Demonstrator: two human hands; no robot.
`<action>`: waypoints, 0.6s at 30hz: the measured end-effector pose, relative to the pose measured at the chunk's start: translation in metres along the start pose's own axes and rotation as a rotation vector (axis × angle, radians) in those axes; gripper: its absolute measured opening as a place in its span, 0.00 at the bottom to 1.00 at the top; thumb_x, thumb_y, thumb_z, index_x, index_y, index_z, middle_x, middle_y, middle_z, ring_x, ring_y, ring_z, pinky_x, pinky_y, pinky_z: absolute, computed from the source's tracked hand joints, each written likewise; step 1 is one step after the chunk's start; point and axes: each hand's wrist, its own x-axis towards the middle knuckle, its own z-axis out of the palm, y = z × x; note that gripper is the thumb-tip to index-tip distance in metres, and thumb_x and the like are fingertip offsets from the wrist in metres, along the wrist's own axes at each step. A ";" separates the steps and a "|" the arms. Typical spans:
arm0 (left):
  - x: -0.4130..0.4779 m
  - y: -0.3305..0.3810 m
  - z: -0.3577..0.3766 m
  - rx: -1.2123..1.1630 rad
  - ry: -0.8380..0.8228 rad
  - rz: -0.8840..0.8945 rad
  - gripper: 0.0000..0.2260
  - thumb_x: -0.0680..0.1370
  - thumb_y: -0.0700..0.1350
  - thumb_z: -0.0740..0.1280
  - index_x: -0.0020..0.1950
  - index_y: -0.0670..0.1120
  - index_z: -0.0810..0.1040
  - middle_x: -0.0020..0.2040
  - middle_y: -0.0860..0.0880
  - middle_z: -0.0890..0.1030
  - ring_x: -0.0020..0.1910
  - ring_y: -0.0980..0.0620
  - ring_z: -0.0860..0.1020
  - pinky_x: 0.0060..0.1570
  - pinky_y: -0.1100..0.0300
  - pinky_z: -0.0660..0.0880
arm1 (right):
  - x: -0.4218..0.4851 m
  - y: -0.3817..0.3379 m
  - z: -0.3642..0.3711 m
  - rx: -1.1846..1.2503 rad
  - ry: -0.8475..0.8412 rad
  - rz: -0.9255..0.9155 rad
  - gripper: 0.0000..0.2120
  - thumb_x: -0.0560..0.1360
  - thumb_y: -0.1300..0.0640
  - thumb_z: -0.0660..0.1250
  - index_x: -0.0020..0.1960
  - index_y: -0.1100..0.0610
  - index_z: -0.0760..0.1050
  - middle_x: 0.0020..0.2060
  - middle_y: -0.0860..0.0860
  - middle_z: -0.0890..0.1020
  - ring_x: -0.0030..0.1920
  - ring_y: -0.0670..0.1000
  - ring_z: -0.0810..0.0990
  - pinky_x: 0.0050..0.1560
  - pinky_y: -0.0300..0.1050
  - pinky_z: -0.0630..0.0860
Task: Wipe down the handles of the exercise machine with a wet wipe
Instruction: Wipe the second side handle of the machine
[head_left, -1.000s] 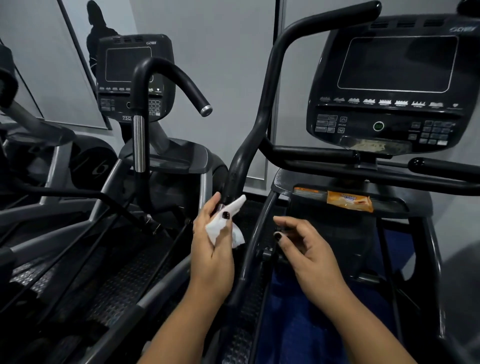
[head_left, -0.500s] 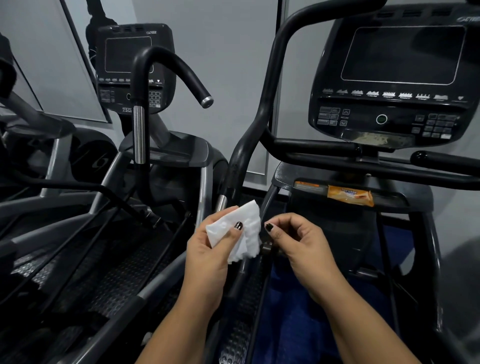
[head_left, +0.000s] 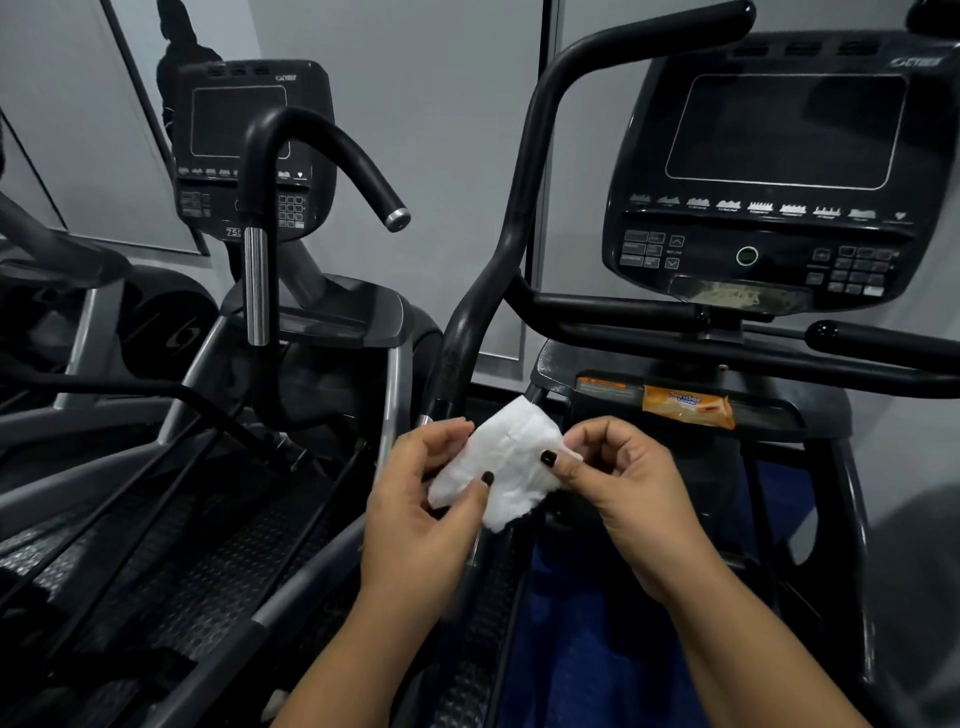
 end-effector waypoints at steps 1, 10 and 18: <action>0.001 0.000 0.002 0.112 -0.004 0.073 0.16 0.73 0.35 0.73 0.54 0.54 0.81 0.59 0.57 0.79 0.60 0.59 0.77 0.56 0.68 0.74 | 0.002 -0.002 -0.001 0.007 0.003 -0.010 0.06 0.70 0.66 0.74 0.43 0.59 0.79 0.36 0.52 0.81 0.38 0.49 0.79 0.39 0.39 0.79; 0.018 -0.005 0.037 0.039 -0.150 -0.077 0.11 0.72 0.43 0.76 0.53 0.53 0.83 0.49 0.53 0.84 0.50 0.54 0.83 0.51 0.52 0.81 | 0.023 -0.014 -0.013 -0.096 -0.109 -0.026 0.17 0.73 0.78 0.63 0.48 0.57 0.79 0.43 0.52 0.84 0.46 0.48 0.84 0.47 0.41 0.81; 0.034 -0.012 0.051 -0.113 -0.130 -0.173 0.11 0.73 0.35 0.74 0.48 0.51 0.84 0.45 0.48 0.85 0.46 0.50 0.84 0.48 0.50 0.79 | 0.039 -0.015 -0.023 -0.156 -0.070 -0.075 0.17 0.68 0.75 0.72 0.45 0.53 0.79 0.37 0.52 0.82 0.39 0.49 0.82 0.42 0.42 0.80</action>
